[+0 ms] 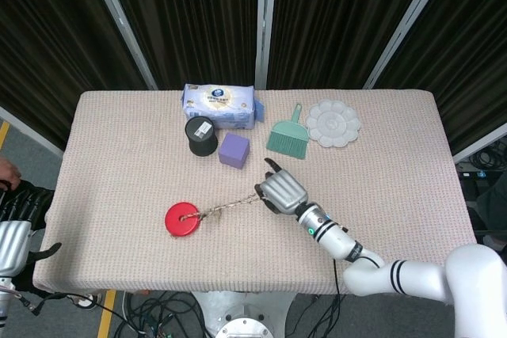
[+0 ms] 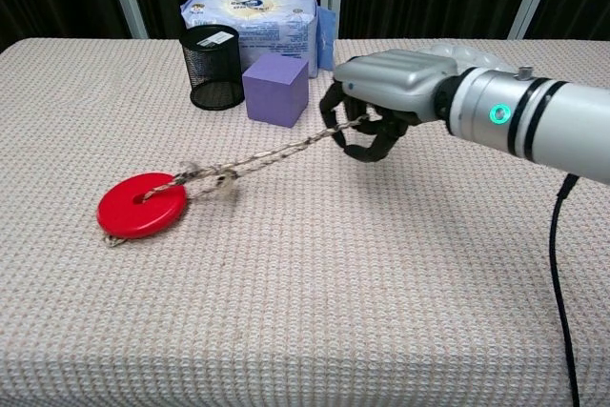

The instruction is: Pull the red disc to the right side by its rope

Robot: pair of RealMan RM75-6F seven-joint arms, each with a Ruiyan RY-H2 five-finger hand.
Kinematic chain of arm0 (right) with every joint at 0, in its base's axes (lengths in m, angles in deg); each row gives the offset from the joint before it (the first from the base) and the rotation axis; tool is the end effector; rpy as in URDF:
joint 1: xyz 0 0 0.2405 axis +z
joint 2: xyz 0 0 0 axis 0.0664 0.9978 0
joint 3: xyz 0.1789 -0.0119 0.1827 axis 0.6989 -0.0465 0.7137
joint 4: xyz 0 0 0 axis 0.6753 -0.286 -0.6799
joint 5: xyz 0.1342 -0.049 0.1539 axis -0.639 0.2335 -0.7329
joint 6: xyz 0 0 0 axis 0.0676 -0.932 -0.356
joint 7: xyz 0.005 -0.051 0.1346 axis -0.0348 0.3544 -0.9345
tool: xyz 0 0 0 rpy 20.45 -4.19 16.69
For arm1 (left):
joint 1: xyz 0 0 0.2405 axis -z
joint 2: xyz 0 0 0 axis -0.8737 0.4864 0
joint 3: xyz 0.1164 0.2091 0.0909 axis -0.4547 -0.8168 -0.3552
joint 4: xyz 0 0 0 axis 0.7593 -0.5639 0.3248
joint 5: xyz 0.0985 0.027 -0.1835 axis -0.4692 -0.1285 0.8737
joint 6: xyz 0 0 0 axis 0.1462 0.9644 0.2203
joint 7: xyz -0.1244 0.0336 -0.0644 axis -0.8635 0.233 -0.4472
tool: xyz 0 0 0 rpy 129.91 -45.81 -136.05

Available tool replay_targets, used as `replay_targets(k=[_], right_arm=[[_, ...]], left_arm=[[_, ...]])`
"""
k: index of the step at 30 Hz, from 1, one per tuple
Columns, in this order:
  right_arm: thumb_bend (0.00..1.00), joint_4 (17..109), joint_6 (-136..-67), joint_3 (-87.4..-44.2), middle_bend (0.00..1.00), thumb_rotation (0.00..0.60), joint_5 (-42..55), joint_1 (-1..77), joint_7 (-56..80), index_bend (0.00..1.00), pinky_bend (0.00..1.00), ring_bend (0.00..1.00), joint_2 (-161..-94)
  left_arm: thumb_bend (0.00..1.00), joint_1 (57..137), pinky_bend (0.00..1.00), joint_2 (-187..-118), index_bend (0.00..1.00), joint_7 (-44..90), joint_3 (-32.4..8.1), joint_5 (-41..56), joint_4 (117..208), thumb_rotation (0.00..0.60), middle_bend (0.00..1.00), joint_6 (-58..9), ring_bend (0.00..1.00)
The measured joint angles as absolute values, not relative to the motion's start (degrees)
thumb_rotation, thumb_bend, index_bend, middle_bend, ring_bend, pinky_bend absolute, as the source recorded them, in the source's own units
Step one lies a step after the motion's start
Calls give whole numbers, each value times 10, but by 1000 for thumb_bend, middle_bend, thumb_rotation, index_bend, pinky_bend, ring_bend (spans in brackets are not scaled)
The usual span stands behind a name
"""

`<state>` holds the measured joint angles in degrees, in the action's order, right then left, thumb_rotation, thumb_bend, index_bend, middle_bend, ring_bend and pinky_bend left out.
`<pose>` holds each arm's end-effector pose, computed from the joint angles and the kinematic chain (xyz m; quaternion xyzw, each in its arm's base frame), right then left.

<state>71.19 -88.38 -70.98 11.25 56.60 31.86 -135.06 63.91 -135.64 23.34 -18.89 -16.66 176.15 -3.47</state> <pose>-0.0999 -0.3440 -0.0461 0.8239 -0.2932 0.3522 0.3333 -0.3351 0.1666 0.1544 -0.5998 -0.3805 -0.3517 0.6097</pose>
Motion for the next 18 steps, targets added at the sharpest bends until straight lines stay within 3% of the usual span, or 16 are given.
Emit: replay_targets(k=[18], right_arm=[[439, 753, -1021, -790, 967, 600, 159, 369, 190, 1000, 0, 403, -1157]], left_arm=[[0, 649, 134, -1352, 129, 261, -187, -168, 1785, 600, 100, -46, 40]])
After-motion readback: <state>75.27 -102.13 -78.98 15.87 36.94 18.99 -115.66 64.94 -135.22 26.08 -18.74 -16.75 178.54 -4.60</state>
